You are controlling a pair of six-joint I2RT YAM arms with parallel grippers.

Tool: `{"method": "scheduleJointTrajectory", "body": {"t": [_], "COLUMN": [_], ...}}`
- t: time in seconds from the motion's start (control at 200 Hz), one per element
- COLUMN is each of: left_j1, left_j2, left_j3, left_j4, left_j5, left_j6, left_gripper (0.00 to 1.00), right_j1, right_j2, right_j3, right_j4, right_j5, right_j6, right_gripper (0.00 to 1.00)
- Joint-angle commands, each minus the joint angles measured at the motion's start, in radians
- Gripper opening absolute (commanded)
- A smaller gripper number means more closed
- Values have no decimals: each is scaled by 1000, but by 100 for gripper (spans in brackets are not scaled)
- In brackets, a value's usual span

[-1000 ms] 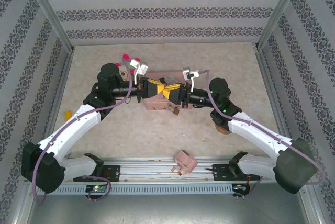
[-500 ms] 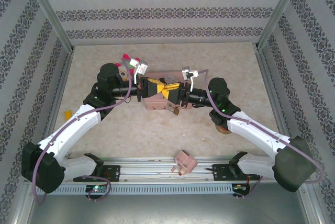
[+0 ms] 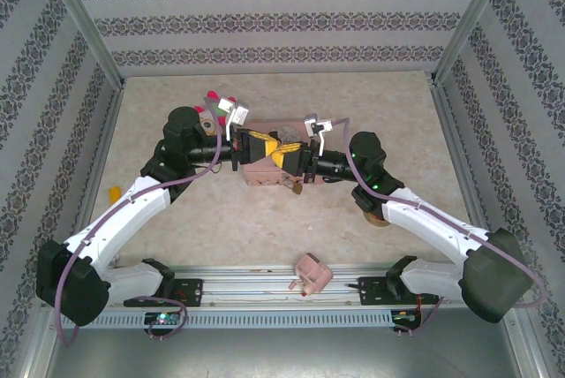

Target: Unlock the padlock with the key

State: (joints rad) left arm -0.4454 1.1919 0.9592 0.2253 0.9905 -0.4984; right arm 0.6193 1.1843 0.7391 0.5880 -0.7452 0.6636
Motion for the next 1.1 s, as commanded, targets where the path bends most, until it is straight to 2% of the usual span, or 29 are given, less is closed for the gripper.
{"method": "scheduleJointTrajectory", "body": {"t": [0.0, 0.16, 0.485, 0.68, 0.775, 0.865, 0.919, 1.094], "left_j1": [-8, -8, -7, -7, -7, -7, -6, -4], "left_j2": [-9, -18, -15, -10, -14, -24, -33, -82], "left_j3": [-10, -12, -21, -27, -33, -41, -44, -52], "left_j4": [54, 52, 76, 87, 103, 118, 116, 66], "left_j5": [7, -2, 3, -4, -17, -50, -86, -223], "left_j6": [1, 3, -11, -21, -37, -59, -70, -74], "left_gripper": [0, 0, 0, 0, 20, 51, 66, 93], "right_j1": [3, -6, -15, -15, -16, -17, -18, -27], "right_j2": [-29, -47, -80, -77, -78, -80, -84, -119], "right_j3": [-16, -39, -56, -55, -59, -67, -73, -89], "right_j4": [33, 35, 44, 76, 64, 37, 16, -104], "right_j5": [26, 54, 69, 65, 76, 102, 119, 199], "right_j6": [-10, -13, -18, -1, -8, -18, -23, -46], "right_gripper": [13, 9, 8, 0, 0, 0, 0, 0]}}
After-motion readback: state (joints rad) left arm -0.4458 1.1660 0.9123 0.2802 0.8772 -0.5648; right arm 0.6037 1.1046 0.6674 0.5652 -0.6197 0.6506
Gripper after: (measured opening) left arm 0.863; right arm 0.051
